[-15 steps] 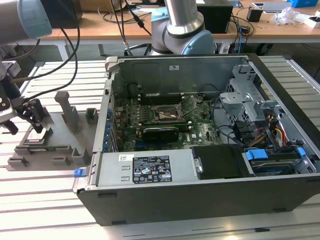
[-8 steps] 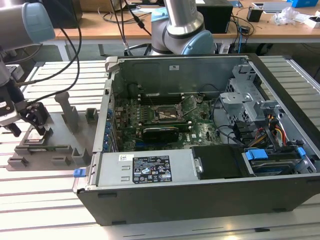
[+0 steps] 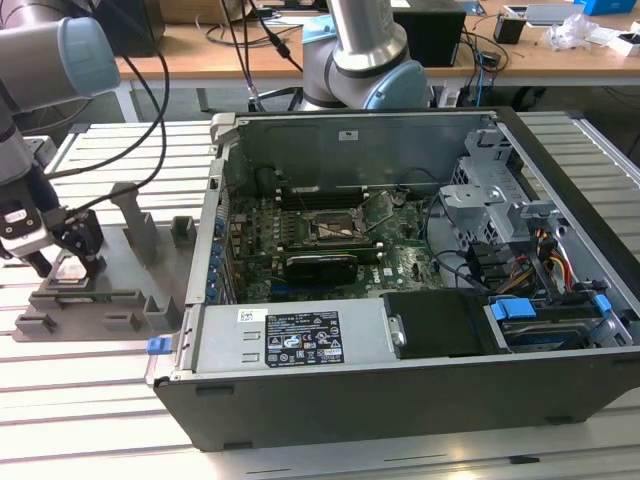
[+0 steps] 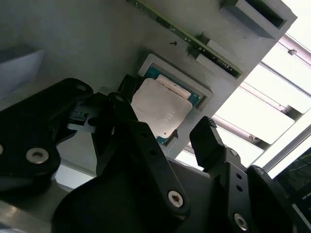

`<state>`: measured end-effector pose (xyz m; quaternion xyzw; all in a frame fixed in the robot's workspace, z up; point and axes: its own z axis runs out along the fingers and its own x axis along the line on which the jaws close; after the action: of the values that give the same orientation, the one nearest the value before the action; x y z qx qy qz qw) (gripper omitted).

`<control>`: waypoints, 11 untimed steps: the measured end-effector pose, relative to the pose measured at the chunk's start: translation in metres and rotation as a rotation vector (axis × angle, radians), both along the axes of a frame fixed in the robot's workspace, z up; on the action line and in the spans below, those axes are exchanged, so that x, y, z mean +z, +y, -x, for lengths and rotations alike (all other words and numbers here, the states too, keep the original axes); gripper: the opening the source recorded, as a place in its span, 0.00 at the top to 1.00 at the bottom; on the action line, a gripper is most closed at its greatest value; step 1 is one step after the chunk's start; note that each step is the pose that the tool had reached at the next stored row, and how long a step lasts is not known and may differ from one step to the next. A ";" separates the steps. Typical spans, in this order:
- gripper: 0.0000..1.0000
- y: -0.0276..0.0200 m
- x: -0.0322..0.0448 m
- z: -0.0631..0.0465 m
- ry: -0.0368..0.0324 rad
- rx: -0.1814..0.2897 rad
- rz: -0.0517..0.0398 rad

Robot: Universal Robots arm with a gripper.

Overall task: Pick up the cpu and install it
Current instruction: 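Pick up the cpu and move it towards the insertion slot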

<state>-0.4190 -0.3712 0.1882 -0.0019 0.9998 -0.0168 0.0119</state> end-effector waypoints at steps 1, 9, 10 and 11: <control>0.28 0.0000 -0.0010 -0.001 0.0000 0.000 -0.0001; 0.28 0.0000 -0.0030 -0.002 0.0001 0.000 0.0000; 0.36 0.0000 -0.0031 -0.002 0.0000 0.000 -0.0001; 0.36 0.0000 -0.0031 -0.002 0.0000 0.000 0.0000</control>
<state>-0.4169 -0.3712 0.1852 -0.0019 0.9998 -0.0168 0.0119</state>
